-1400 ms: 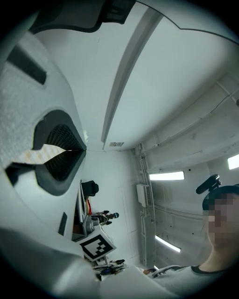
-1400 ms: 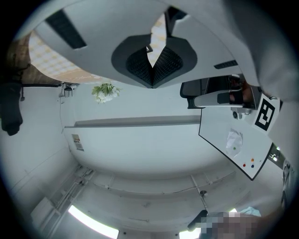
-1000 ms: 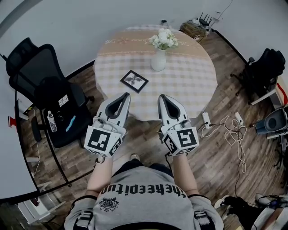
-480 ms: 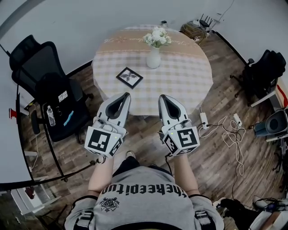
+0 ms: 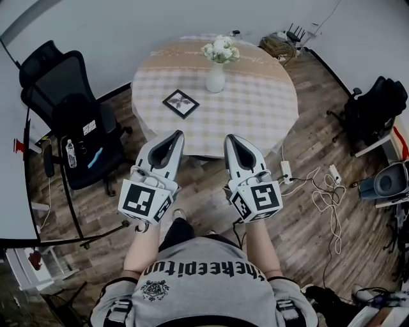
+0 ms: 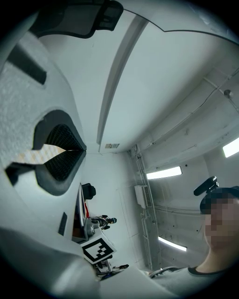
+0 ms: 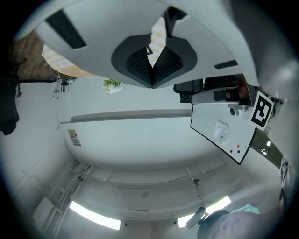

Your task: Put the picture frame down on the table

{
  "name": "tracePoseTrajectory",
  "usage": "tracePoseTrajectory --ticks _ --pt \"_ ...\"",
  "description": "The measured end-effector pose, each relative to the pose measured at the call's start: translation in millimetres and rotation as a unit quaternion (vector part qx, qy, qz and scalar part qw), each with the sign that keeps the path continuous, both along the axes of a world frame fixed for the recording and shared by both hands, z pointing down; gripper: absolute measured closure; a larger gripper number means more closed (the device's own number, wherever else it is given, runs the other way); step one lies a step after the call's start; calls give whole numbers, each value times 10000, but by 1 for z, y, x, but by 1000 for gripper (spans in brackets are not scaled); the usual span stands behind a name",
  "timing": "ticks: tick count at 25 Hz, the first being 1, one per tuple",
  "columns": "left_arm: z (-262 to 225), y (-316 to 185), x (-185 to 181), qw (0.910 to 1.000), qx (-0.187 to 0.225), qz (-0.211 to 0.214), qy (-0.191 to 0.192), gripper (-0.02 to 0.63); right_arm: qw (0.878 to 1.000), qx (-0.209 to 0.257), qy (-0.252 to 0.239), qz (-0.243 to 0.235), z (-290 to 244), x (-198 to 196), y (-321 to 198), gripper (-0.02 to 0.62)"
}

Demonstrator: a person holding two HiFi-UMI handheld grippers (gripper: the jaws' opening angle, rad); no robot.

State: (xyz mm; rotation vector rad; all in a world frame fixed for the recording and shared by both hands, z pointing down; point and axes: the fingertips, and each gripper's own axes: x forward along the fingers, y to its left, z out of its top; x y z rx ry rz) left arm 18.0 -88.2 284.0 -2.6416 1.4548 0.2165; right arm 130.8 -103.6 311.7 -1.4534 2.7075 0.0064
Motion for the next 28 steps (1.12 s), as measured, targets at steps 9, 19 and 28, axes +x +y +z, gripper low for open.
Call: tracePoseTrajectory --ticks 9,19,28 --pt "-1 23 21 9999 36 -116 2 591 10000 8 -63 -54 1 23 22 589" --pt "-3 40 39 9999 96 -122 -2 591 9999 38 -80 -84 1 40 41 589" --pt "-6 48 39 9997 118 -189 -36 591 9999 76 -93 -52 -2 44 48 589"
